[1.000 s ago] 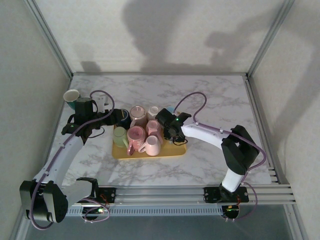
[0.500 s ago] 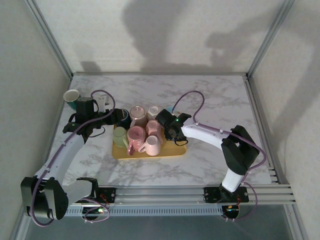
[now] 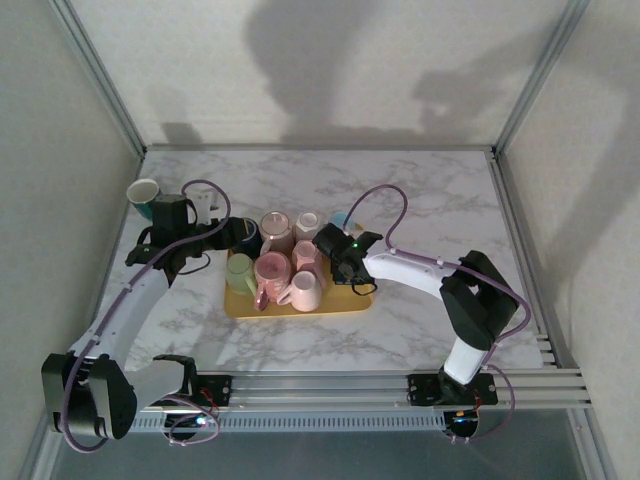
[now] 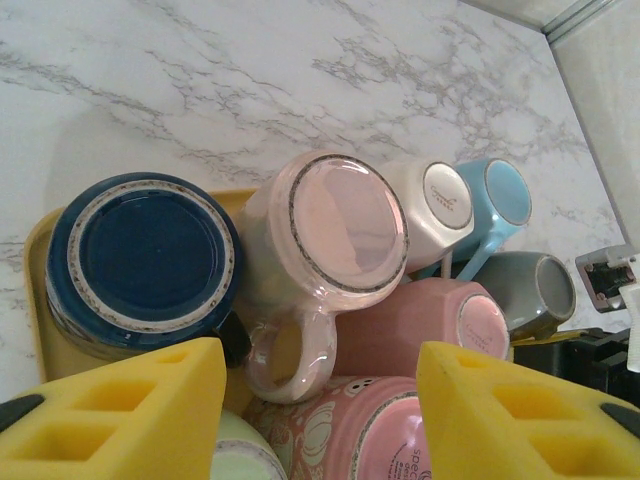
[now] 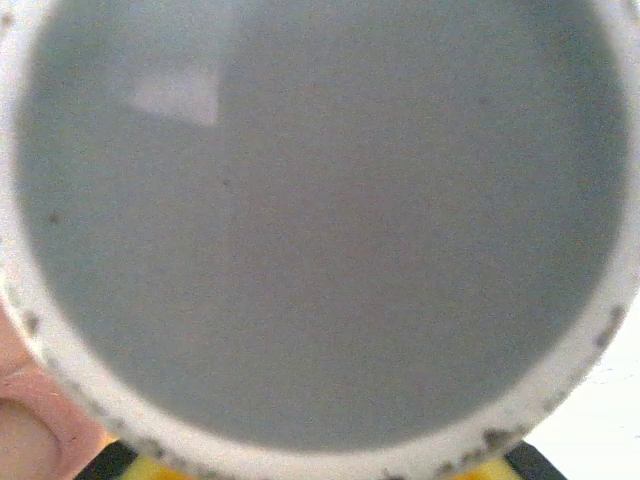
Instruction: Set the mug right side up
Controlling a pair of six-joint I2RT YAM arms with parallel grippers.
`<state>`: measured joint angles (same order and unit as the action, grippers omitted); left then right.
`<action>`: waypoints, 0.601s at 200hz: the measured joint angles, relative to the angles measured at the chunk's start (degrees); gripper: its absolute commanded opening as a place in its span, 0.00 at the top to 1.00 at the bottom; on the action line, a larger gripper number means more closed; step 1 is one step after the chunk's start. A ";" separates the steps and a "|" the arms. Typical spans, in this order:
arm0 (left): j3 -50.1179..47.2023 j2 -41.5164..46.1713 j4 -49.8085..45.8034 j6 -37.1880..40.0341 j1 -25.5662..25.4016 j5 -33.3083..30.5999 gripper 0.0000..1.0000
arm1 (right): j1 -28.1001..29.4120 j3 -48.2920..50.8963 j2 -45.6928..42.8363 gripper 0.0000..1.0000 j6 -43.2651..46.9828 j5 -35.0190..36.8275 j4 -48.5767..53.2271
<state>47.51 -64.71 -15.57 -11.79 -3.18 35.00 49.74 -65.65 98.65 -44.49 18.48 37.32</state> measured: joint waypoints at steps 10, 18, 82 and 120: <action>0.00 0.00 0.00 -0.02 0.00 -0.02 0.47 | 0.02 0.57 -0.55 0.87 0.63 0.13 -0.57; 0.00 0.00 0.02 -0.04 0.00 0.00 0.47 | 0.02 1.05 -0.98 0.90 1.05 0.15 -0.72; 0.11 0.09 0.17 -3.32 0.00 0.44 0.47 | 0.04 2.80 -7.52 1.00 4.55 -1.25 0.46; 0.81 0.61 1.31 -7.91 0.00 2.36 0.47 | 0.04 1.51 -14.95 1.00 6.73 -3.76 4.76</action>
<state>48.31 -64.10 -14.26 -19.70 -3.18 37.36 49.78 -64.14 83.70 -37.76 14.72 42.09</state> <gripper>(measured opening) 0.529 0.175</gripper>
